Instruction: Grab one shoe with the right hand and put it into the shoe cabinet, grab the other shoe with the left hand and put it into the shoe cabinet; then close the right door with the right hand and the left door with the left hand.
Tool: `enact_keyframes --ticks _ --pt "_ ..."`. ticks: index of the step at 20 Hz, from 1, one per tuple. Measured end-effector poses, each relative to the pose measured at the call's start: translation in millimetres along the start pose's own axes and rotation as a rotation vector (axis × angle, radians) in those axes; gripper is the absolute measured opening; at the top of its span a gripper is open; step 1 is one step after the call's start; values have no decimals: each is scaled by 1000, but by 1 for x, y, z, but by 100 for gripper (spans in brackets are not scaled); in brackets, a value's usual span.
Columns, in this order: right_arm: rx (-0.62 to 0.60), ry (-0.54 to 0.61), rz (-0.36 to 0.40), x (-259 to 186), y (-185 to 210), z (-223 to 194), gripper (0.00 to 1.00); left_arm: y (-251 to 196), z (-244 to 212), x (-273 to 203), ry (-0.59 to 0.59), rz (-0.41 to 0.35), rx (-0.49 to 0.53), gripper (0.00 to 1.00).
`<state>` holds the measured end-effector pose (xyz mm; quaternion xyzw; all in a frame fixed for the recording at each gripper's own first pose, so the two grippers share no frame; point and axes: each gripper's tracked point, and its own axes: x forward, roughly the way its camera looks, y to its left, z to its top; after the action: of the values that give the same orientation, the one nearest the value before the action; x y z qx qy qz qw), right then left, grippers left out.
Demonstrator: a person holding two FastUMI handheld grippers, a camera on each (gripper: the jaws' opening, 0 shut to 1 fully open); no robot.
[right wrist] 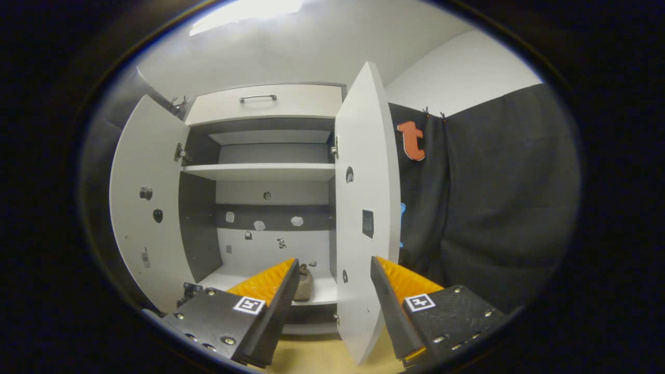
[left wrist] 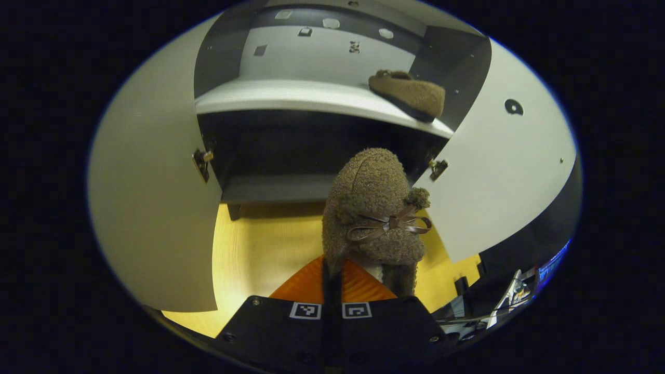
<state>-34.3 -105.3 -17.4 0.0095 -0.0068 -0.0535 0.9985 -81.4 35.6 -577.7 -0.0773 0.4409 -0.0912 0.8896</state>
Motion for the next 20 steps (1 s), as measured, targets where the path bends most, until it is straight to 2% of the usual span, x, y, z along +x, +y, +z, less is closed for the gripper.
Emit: enact_keyframes --ticks 3,7,11,12,13,14,15,19,20 --pt "9 -13 10 -3 -2 4 82 -1 2 1 -64 -26 -15 1" --pt "6 -36 25 -7 -1 12 80 5 11 -2 -166 -26 3 1" --pt "8 -60 52 -10 6 19 83 3 12 -1 -216 -31 -21 0" --pt "8 -63 50 -10 6 20 80 3 13 0 -229 -31 -24 1" --pt "8 -66 47 -10 5 20 83 2 11 0 -234 -31 -23 1" --pt "7 -67 44 -11 5 20 80 2 10 -1 -241 -30 -26 0" --pt "4 -67 40 -11 4 20 83 3 14 -3 -248 -30 -28 1" --pt "2 -67 27 -9 1 20 83 4 12 -1 -275 -15 -21 0" --pt "4 -67 26 -8 1 20 80 4 15 -1 -278 -15 -29 0"
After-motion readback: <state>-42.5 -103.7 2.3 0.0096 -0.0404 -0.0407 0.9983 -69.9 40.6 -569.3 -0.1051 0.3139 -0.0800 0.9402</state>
